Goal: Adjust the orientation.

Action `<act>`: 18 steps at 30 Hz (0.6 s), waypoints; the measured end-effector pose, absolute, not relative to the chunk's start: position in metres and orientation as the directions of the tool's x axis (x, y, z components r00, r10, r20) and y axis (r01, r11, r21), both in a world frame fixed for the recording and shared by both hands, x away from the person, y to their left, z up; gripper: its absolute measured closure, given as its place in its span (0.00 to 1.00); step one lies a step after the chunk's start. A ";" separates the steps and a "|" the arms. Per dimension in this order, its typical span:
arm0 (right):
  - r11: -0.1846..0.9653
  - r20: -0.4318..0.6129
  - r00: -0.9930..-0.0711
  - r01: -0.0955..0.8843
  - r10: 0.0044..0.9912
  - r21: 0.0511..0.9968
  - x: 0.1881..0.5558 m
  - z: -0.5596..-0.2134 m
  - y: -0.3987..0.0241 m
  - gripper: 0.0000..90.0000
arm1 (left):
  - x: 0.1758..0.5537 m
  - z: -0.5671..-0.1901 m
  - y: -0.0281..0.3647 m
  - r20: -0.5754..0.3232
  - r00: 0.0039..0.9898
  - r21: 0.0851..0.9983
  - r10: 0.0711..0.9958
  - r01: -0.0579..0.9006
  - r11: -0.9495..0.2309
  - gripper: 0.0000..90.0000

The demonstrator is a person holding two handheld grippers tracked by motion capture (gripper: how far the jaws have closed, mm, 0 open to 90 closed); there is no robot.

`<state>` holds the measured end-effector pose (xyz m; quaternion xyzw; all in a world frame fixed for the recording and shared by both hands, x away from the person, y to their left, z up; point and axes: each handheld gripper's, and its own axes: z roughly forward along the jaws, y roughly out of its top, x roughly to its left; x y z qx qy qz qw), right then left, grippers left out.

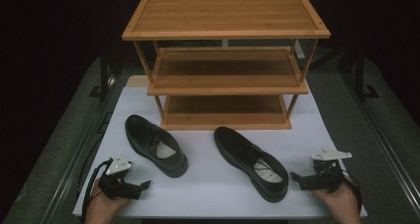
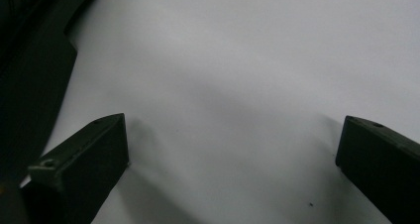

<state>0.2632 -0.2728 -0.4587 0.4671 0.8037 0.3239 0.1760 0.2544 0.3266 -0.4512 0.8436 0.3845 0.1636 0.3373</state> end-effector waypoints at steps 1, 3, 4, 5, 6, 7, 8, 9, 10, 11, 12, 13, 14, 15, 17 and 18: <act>0.353 0.020 -0.503 0.635 0.864 0.687 0.263 -0.459 -0.273 0.00 | 0.254 -0.451 0.327 0.016 0.651 0.695 0.759 0.538 -0.476 0.01; 0.353 0.021 -0.503 0.635 0.864 0.687 0.263 -0.459 -0.273 0.00 | 0.254 -0.451 0.327 0.017 0.651 0.695 0.759 0.538 -0.477 0.01; 0.354 0.020 -0.503 0.635 0.864 0.686 0.263 -0.459 -0.273 0.00 | 0.254 -0.451 0.327 0.016 0.651 0.696 0.759 0.538 -0.476 0.01; 0.353 0.021 -0.503 0.635 0.864 0.687 0.263 -0.459 -0.273 0.00 | 0.254 -0.451 0.327 0.016 0.651 0.695 0.759 0.538 -0.476 0.01; 0.353 0.021 -0.503 0.634 0.864 0.688 0.263 -0.459 -0.273 0.00 | 0.255 -0.451 0.327 0.015 0.651 0.695 0.759 0.539 -0.476 0.01; 0.353 0.021 -0.503 0.634 0.864 0.688 0.263 -0.459 -0.273 0.00 | 0.255 -0.451 0.327 0.015 0.651 0.696 0.759 0.539 -0.475 0.01; 0.353 0.021 -0.503 0.635 0.864 0.688 0.263 -0.459 -0.273 0.00 | 0.255 -0.451 0.327 0.015 0.650 0.696 0.760 0.539 -0.474 0.01; 0.353 0.022 -0.503 0.635 0.864 0.688 0.263 -0.459 -0.273 0.00 | 0.254 -0.451 0.327 0.016 0.650 0.696 0.760 0.539 -0.475 0.01; 0.352 0.022 -0.503 0.635 0.864 0.688 0.264 -0.459 -0.273 0.00 | 0.254 -0.451 0.326 0.017 0.651 0.695 0.759 0.538 -0.476 0.01; 0.352 0.023 -0.503 0.635 0.864 0.688 0.264 -0.459 -0.273 0.00 | 0.254 -0.451 0.326 0.018 0.650 0.695 0.760 0.538 -0.477 0.01; 0.352 0.023 -0.503 0.635 0.864 0.688 0.263 -0.459 -0.273 0.00 | 0.254 -0.450 0.326 0.020 0.648 0.694 0.761 0.539 -0.477 0.02; 0.352 0.023 -0.503 0.635 0.864 0.688 0.263 -0.459 -0.273 0.00 | 0.254 -0.450 0.326 0.020 0.648 0.694 0.761 0.539 -0.477 0.02; 0.352 0.022 -0.503 0.634 0.864 0.688 0.263 -0.459 -0.273 0.00 | 0.253 -0.450 0.326 0.017 0.642 0.695 0.767 0.543 -0.470 0.02; 0.353 0.022 -0.503 0.634 0.864 0.688 0.263 -0.459 -0.273 0.00 | 0.253 -0.449 0.327 0.008 0.632 0.693 0.775 0.555 -0.459 0.02; 0.353 0.021 -0.504 0.634 0.864 0.688 0.263 -0.459 -0.273 0.00 | 0.252 -0.448 0.328 0.009 0.633 0.694 0.774 0.553 -0.461 0.07; 0.353 0.021 -0.504 0.634 0.864 0.688 0.263 -0.459 -0.273 0.00 | 0.251 -0.446 0.329 0.013 0.637 0.696 0.771 0.548 -0.465 0.07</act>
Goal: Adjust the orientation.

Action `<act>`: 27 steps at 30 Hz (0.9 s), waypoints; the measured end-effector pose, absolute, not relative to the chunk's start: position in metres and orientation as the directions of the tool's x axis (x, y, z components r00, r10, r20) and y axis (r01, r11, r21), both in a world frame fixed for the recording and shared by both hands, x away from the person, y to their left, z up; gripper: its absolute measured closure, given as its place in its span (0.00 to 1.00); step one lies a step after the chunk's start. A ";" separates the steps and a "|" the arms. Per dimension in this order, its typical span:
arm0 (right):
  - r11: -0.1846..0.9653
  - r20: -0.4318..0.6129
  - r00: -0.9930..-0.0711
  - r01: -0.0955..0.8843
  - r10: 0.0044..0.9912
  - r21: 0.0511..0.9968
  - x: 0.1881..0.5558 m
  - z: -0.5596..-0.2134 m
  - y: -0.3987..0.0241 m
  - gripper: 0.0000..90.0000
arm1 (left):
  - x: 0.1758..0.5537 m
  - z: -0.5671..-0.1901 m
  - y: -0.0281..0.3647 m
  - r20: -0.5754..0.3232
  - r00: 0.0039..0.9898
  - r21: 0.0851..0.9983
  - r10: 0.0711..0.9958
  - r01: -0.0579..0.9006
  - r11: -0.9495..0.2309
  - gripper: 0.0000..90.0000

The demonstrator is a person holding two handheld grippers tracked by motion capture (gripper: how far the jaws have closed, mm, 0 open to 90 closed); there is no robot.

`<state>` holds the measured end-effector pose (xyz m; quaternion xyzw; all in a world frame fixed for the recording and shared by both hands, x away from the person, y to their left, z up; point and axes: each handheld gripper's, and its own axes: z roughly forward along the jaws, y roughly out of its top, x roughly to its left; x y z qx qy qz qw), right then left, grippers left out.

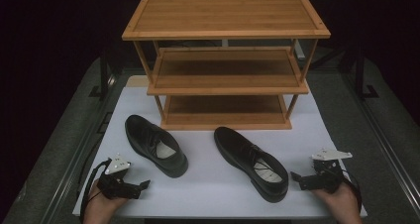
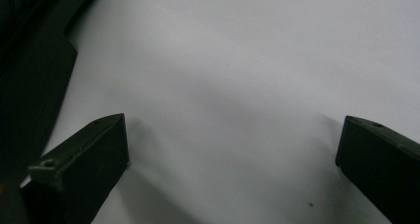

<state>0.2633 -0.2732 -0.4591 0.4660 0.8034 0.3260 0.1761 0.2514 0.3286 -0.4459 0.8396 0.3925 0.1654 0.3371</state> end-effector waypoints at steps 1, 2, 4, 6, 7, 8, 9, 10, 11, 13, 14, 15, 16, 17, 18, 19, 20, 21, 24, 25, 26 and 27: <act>0.353 0.021 -0.503 0.634 0.864 0.688 0.263 -0.459 -0.273 0.00 | 0.251 -0.443 0.330 0.011 0.632 0.704 0.775 0.545 -0.454 0.17; 0.353 0.021 -0.503 0.634 0.864 0.688 0.263 -0.459 -0.273 0.00 | 0.251 -0.443 0.330 0.011 0.632 0.704 0.775 0.545 -0.454 0.17; 0.353 0.021 -0.503 0.634 0.864 0.688 0.263 -0.459 -0.273 0.00 | 0.252 -0.440 0.332 0.017 0.617 0.699 0.787 0.555 -0.451 0.17; 0.352 0.022 -0.503 0.635 0.864 0.688 0.263 -0.459 -0.273 0.00 | 0.251 -0.435 0.334 0.007 0.611 0.704 0.792 0.560 -0.438 0.29; 0.352 0.022 -0.504 0.634 0.864 0.688 0.263 -0.459 -0.273 0.00 | 0.251 -0.434 0.335 0.002 0.608 0.704 0.794 0.563 -0.433 0.31; 0.352 0.022 -0.503 0.634 0.864 0.688 0.263 -0.459 -0.273 0.00 | 0.251 -0.432 0.336 0.004 0.607 0.703 0.795 0.563 -0.434 0.34; 0.352 0.022 -0.503 0.634 0.864 0.688 0.263 -0.459 -0.273 0.00 | 0.251 -0.432 0.336 0.004 0.607 0.703 0.795 0.563 -0.434 0.39; 0.353 0.021 -0.504 0.634 0.864 0.688 0.263 -0.459 -0.273 0.00 | 0.252 -0.428 0.339 0.004 0.599 0.707 0.800 0.564 -0.426 0.45; 0.353 0.021 -0.504 0.634 0.864 0.688 0.263 -0.459 -0.273 0.00 | 0.252 -0.428 0.339 0.004 0.599 0.707 0.800 0.564 -0.426 0.49; 0.353 0.021 -0.503 0.634 0.864 0.688 0.263 -0.459 -0.273 0.00 | 0.255 -0.423 0.343 -0.006 0.590 0.712 0.808 0.569 -0.411 0.56; 0.353 0.021 -0.503 0.635 0.864 0.687 0.263 -0.459 -0.273 0.00 | 0.256 -0.421 0.345 -0.016 0.590 0.714 0.807 0.572 -0.404 0.60; 0.353 0.021 -0.504 0.634 0.864 0.688 0.263 -0.459 -0.273 0.00 | 0.257 -0.420 0.347 -0.020 0.587 0.715 0.809 0.574 -0.399 0.67; 0.353 0.021 -0.504 0.634 0.864 0.688 0.263 -0.459 -0.273 0.00 | 0.257 -0.420 0.347 -0.020 0.587 0.715 0.809 0.574 -0.399 0.71; 0.353 0.021 -0.504 0.634 0.864 0.688 0.263 -0.459 -0.273 0.00 | 0.260 -0.418 0.349 -0.034 0.580 0.713 0.814 0.585 -0.387 0.77; 0.353 0.021 -0.503 0.635 0.864 0.688 0.263 -0.459 -0.273 0.00 | 0.262 -0.416 0.351 -0.033 0.576 0.714 0.817 0.586 -0.384 0.81; 0.353 0.021 -0.503 0.634 0.864 0.688 0.263 -0.459 -0.273 0.00 | 0.263 -0.414 0.352 -0.044 0.569 0.717 0.821 0.590 -0.371 0.85; 0.353 0.021 -0.503 0.634 0.864 0.688 0.263 -0.459 -0.273 0.00 | 0.265 -0.412 0.354 -0.053 0.568 0.716 0.821 0.594 -0.365 0.92; 0.352 0.021 -0.503 0.634 0.864 0.688 0.263 -0.459 -0.273 0.00 | 0.265 -0.412 0.354 -0.053 0.568 0.716 0.821 0.594 -0.365 0.96; 0.352 0.022 -0.503 0.635 0.864 0.688 0.263 -0.459 -0.273 0.00 | 0.274 -0.403 0.360 -0.057 0.543 0.720 0.838 0.604 -0.343 1.00; 0.353 0.021 -0.504 0.633 0.863 0.689 0.263 -0.459 -0.273 0.00 | 0.276 -0.401 0.361 -0.055 0.537 0.720 0.842 0.605 -0.339 1.00; 0.354 0.019 -0.505 0.631 0.863 0.690 0.263 -0.459 -0.273 0.00 | 0.279 -0.399 0.363 -0.050 0.534 0.720 0.844 0.605 -0.340 1.00; 0.354 0.019 -0.505 0.631 0.863 0.690 0.263 -0.459 -0.273 0.00 | 0.279 -0.399 0.363 -0.050 0.534 0.720 0.844 0.605 -0.340 1.00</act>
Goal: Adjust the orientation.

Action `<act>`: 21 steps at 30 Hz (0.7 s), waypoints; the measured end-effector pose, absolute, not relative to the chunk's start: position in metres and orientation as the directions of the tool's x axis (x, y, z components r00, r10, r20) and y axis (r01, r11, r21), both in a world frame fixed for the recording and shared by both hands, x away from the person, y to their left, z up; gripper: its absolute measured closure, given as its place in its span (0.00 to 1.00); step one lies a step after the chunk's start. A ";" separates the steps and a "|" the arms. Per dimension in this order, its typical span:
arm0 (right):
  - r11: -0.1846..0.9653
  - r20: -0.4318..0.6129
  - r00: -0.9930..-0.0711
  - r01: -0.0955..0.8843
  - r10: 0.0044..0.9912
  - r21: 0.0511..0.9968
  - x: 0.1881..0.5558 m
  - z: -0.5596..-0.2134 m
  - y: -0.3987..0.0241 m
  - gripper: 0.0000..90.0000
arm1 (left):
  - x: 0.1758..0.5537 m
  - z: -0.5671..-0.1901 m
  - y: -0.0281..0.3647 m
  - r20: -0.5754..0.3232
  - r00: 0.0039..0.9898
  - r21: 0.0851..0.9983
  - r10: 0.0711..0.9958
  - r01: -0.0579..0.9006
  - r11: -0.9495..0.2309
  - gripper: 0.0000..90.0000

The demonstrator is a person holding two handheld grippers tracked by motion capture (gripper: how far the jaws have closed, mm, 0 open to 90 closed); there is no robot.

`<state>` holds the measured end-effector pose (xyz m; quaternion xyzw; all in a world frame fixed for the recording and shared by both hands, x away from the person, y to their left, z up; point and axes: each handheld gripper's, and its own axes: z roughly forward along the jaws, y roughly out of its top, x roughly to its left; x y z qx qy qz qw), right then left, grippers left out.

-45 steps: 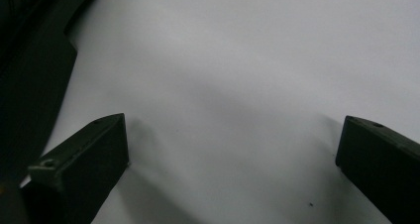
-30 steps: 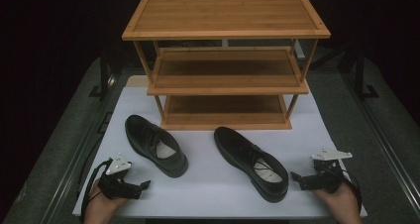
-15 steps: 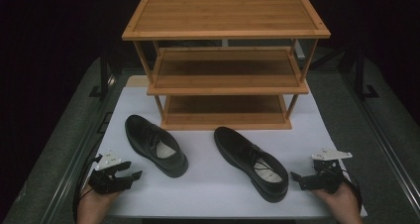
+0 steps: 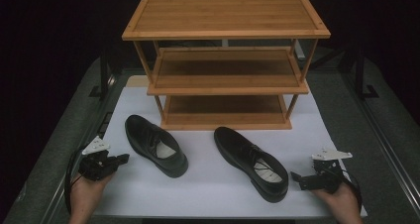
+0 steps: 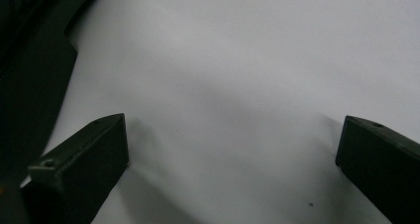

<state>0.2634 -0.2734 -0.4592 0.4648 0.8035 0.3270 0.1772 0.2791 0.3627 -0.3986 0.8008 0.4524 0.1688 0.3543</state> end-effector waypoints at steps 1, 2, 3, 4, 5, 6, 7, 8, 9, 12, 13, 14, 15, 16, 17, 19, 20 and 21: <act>0.352 0.021 -0.504 0.633 0.864 0.689 0.263 -0.459 -0.273 0.00 | 0.286 -0.394 0.365 -0.043 0.524 0.724 0.851 0.603 -0.335 1.00; 0.352 0.021 -0.504 0.633 0.863 0.689 0.263 -0.459 -0.273 0.00 | 0.289 -0.392 0.367 -0.041 0.516 0.726 0.856 0.603 -0.329 1.00; 0.352 0.022 -0.504 0.633 0.863 0.689 0.263 -0.459 -0.273 0.00 | 0.293 -0.390 0.368 -0.040 0.514 0.728 0.857 0.603 -0.327 1.00; 0.352 0.022 -0.504 0.633 0.863 0.689 0.263 -0.459 -0.273 0.00 | 0.296 -0.388 0.369 -0.037 0.509 0.731 0.860 0.601 -0.324 1.00; 0.352 0.022 -0.504 0.633 0.864 0.689 0.263 -0.459 -0.273 0.00 | 0.300 -0.386 0.370 -0.035 0.506 0.733 0.862 0.599 -0.322 1.00; 0.352 0.022 -0.504 0.633 0.864 0.689 0.263 -0.459 -0.273 0.00 | 0.304 -0.385 0.371 -0.031 0.503 0.736 0.864 0.597 -0.321 1.00; 0.352 0.022 -0.503 0.634 0.864 0.689 0.263 -0.459 -0.273 0.00 | 0.308 -0.383 0.371 -0.022 0.500 0.739 0.866 0.592 -0.323 1.00; 0.351 0.023 -0.503 0.634 0.864 0.689 0.263 -0.459 -0.273 0.00 | 0.312 -0.382 0.372 -0.016 0.497 0.740 0.868 0.589 -0.324 1.00; 0.351 0.023 -0.503 0.634 0.864 0.689 0.263 -0.459 -0.273 0.00 | 0.315 -0.381 0.373 -0.014 0.495 0.742 0.869 0.588 -0.323 1.00; 0.353 0.022 -0.505 0.633 0.863 0.689 0.263 -0.459 -0.273 0.00 | 0.327 -0.377 0.375 -0.005 0.489 0.745 0.872 0.584 -0.323 1.00; 0.353 0.021 -0.505 0.633 0.863 0.689 0.263 -0.459 -0.273 0.00 | 0.327 -0.377 0.375 -0.005 0.489 0.745 0.872 0.584 -0.323 1.00; 0.352 0.022 -0.504 0.632 0.863 0.690 0.263 -0.459 -0.273 0.00 | 0.335 -0.376 0.376 0.002 0.485 0.745 0.874 0.583 -0.325 1.00; 0.352 0.022 -0.504 0.632 0.863 0.690 0.263 -0.459 -0.273 0.00 | 0.335 -0.376 0.376 0.002 0.485 0.745 0.874 0.583 -0.325 1.00; 0.352 0.022 -0.504 0.632 0.863 0.690 0.263 -0.459 -0.273 0.00 | 0.340 -0.375 0.377 0.005 0.484 0.747 0.875 0.580 -0.325 1.00; 0.351 0.023 -0.504 0.632 0.863 0.691 0.263 -0.459 -0.273 0.00 | 0.349 -0.374 0.379 0.012 0.485 0.745 0.875 0.578 -0.331 1.00; 0.351 0.023 -0.504 0.633 0.863 0.690 0.263 -0.459 -0.273 0.00 | 0.359 -0.373 0.381 0.022 0.482 0.743 0.876 0.578 -0.337 1.00; 0.351 0.023 -0.504 0.632 0.863 0.690 0.263 -0.459 -0.273 0.00 | 0.364 -0.372 0.381 0.022 0.477 0.744 0.878 0.579 -0.333 1.00; 0.351 0.023 -0.504 0.632 0.863 0.690 0.263 -0.459 -0.273 0.00 | 0.364 -0.372 0.381 0.022 0.477 0.744 0.878 0.579 -0.333 1.00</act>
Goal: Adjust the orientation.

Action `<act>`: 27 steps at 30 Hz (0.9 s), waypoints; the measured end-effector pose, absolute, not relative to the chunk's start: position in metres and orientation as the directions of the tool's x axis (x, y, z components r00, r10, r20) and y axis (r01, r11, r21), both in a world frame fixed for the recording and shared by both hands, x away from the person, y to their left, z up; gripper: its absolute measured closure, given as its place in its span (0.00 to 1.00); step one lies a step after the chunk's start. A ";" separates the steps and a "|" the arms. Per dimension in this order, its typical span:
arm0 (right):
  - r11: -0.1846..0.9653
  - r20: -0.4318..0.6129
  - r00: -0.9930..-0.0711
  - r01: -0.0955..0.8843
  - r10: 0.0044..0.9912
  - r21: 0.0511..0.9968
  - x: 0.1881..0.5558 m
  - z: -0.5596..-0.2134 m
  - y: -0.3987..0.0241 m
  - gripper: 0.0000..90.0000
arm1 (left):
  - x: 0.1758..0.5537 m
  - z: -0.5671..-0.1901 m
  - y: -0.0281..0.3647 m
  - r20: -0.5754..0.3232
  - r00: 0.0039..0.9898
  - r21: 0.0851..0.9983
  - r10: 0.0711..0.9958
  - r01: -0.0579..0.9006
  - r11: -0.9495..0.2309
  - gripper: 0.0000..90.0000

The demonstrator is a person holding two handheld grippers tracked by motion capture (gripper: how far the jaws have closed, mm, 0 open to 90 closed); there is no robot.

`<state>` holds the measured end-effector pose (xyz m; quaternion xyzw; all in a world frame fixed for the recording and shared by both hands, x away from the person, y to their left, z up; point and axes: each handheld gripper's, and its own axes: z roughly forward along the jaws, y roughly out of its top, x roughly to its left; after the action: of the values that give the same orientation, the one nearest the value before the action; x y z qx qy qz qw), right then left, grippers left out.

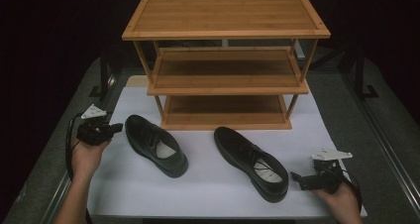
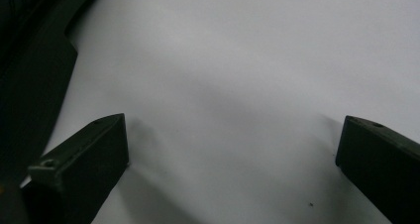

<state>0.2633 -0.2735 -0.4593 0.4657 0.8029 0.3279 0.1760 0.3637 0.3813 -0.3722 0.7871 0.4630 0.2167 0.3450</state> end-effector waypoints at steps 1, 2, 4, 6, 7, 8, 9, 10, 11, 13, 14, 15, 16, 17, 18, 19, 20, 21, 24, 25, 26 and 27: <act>0.351 0.023 -0.504 0.632 0.863 0.691 0.263 -0.459 -0.274 0.00 | 0.373 -0.371 0.383 0.012 0.471 0.746 0.882 0.583 -0.322 1.00; 0.351 0.023 -0.504 0.632 0.863 0.691 0.263 -0.459 -0.274 0.00 | 0.378 -0.370 0.384 0.011 0.468 0.746 0.884 0.585 -0.319 1.00; 0.351 0.023 -0.504 0.632 0.863 0.691 0.263 -0.459 -0.274 0.00 | 0.382 -0.369 0.384 0.016 0.464 0.745 0.886 0.586 -0.321 1.00; 0.350 0.023 -0.504 0.632 0.863 0.691 0.263 -0.459 -0.274 0.00 | 0.395 -0.369 0.385 0.029 0.455 0.740 0.890 0.589 -0.325 1.00; 0.351 0.023 -0.504 0.632 0.863 0.691 0.263 -0.459 -0.274 0.00 | 0.399 -0.370 0.385 0.032 0.451 0.738 0.892 0.591 -0.326 1.00; 0.351 0.023 -0.504 0.632 0.863 0.691 0.263 -0.459 -0.274 0.00 | 0.404 -0.370 0.386 0.036 0.445 0.736 0.895 0.594 -0.325 1.00; 0.350 0.023 -0.504 0.632 0.863 0.691 0.263 -0.459 -0.274 0.00 | 0.408 -0.371 0.387 0.037 0.441 0.732 0.897 0.599 -0.325 1.00; 0.350 0.024 -0.504 0.632 0.863 0.691 0.263 -0.459 -0.274 0.00 | 0.412 -0.373 0.388 0.039 0.434 0.733 0.900 0.600 -0.321 1.00; 0.350 0.024 -0.504 0.632 0.863 0.691 0.263 -0.459 -0.274 0.00 | 0.416 -0.375 0.388 0.037 0.432 0.733 0.901 0.601 -0.318 1.00; 0.350 0.024 -0.504 0.632 0.863 0.691 0.263 -0.459 -0.274 0.00 | 0.419 -0.377 0.389 0.038 0.439 0.732 0.898 0.600 -0.324 1.00; 0.350 0.024 -0.504 0.632 0.863 0.691 0.263 -0.459 -0.274 0.00 | 0.423 -0.380 0.388 0.045 0.441 0.731 0.897 0.597 -0.330 1.00; 0.350 0.024 -0.504 0.632 0.863 0.691 0.263 -0.459 -0.274 0.00 | 0.430 -0.388 0.388 0.050 0.430 0.721 0.902 0.610 -0.330 1.00; 0.350 0.024 -0.504 0.632 0.863 0.691 0.263 -0.459 -0.274 0.00 | 0.433 -0.392 0.388 0.037 0.423 0.718 0.905 0.618 -0.319 1.00; 0.350 0.024 -0.504 0.632 0.863 0.691 0.263 -0.459 -0.274 0.00 | 0.433 -0.392 0.388 0.037 0.423 0.718 0.905 0.618 -0.319 1.00; 0.350 0.024 -0.504 0.632 0.863 0.691 0.263 -0.459 -0.274 0.00 | 0.438 -0.399 0.389 0.037 0.411 0.708 0.911 0.632 -0.314 1.00; 0.350 0.024 -0.504 0.632 0.863 0.692 0.263 -0.459 -0.274 0.00 | 0.441 -0.402 0.389 0.038 0.406 0.705 0.913 0.637 -0.312 1.00; 0.350 0.024 -0.504 0.632 0.863 0.692 0.263 -0.459 -0.274 0.00 | 0.441 -0.402 0.389 0.038 0.406 0.705 0.913 0.637 -0.312 1.00; 0.350 0.024 -0.504 0.632 0.863 0.692 0.263 -0.459 -0.274 0.00 | 0.443 -0.404 0.390 0.037 0.403 0.703 0.914 0.640 -0.311 1.00; 0.349 0.025 -0.504 0.633 0.864 0.691 0.263 -0.459 -0.274 0.00 | 0.448 -0.414 0.390 0.037 0.396 0.683 0.917 0.660 -0.313 1.00; 0.348 0.026 -0.504 0.632 0.863 0.692 0.263 -0.459 -0.274 0.00 | 0.449 -0.416 0.390 0.033 0.397 0.680 0.917 0.664 -0.312 1.00; 0.348 0.026 -0.504 0.632 0.863 0.692 0.263 -0.459 -0.274 0.00 | 0.449 -0.416 0.390 0.033 0.397 0.680 0.917 0.664 -0.312 1.00; 0.348 0.026 -0.504 0.633 0.864 0.692 0.263 -0.459 -0.274 0.00 | 0.450 -0.419 0.390 0.019 0.402 0.677 0.916 0.668 -0.307 1.00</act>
<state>0.2633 -0.2738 -0.4593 0.4663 0.8021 0.3293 0.1753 0.4501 0.3898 -0.4187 0.7816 0.5066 0.2061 0.2998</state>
